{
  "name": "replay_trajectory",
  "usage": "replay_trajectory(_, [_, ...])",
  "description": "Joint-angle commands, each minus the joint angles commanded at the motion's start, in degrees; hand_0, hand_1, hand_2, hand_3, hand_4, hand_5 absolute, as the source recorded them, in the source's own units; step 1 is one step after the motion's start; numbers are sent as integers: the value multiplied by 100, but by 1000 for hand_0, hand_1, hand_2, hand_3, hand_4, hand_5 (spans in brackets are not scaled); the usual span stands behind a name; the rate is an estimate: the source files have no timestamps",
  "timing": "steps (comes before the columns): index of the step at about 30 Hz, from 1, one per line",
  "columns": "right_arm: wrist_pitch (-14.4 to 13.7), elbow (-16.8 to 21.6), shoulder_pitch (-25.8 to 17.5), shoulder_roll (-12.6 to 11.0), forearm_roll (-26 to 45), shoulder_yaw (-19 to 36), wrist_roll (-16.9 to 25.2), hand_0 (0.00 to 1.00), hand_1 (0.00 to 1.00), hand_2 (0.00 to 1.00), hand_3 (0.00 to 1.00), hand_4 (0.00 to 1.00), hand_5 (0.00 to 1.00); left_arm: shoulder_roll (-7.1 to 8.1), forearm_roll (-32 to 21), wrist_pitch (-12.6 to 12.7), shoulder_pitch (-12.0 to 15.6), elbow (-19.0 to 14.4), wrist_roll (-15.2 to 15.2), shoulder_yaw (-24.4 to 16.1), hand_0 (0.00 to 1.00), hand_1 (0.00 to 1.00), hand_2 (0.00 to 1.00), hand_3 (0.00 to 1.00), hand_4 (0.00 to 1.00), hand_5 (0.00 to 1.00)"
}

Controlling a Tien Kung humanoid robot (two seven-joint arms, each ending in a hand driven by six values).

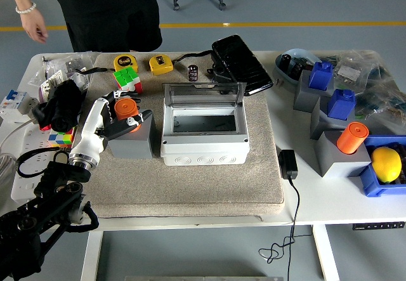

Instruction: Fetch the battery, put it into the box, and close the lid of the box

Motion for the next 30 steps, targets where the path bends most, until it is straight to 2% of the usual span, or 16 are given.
replay_trajectory(4, [-1,5,2,-2,-4,-3,1,730,698,696,672,998,594,-15,-166,33,-64,41,-69,65,535,486,529,578,998,180])
replay_trajectory(5, [0,4,3,-1,-3,-4,0,730,698,696,672,998,596,-19,-194,48,-85,46,-93,92,455,405,450,464,998,68])
replay_trajectory(10, [-11,-3,-2,2,5,-9,11,730,698,696,672,998,596,-31,-270,119,-145,55,-181,188,455,405,450,464,998,68])
replay_trajectory(11, [-13,-3,-2,2,5,-8,15,729,698,696,672,998,594,-33,-298,130,-153,60,-198,199,272,320,367,389,995,2])
replay_trajectory(16, [-35,-3,-2,-1,5,-12,45,729,698,696,672,998,594,-51,-396,189,-198,72,-276,250,272,320,367,389,995,2])
replay_trajectory(17, [-37,-3,-2,-1,6,-15,49,728,697,696,672,998,594,-59,-414,195,-209,80,-279,259,122,185,270,289,946,2])
replay_trajectory(22, [-51,-2,-1,6,12,-29,70,728,697,696,672,998,594,-89,-501,212,-280,111,-306,341,122,185,270,289,946,2])
replay_trajectory(23, [-56,-1,1,7,14,-32,78,727,697,695,672,998,593,-95,-517,211,-295,119,-307,361,81,113,203,227,913,2])
replay_trajectory(28, [-87,10,16,4,8,-24,126,727,697,695,672,998,593,-119,-638,243,-351,146,-391,391,81,113,203,227,913,2])
replay_trajectory(29, [-93,9,18,4,8,-21,133,727,695,692,665,998,594,-124,-666,250,-360,149,-414,388,30,61,159,191,925,2])
replay_trajectory(30, [-100,8,19,4,9,-20,142,727,695,692,665,998,594,-132,-700,261,-374,150,-447,382,30,61,159,191,925,2])
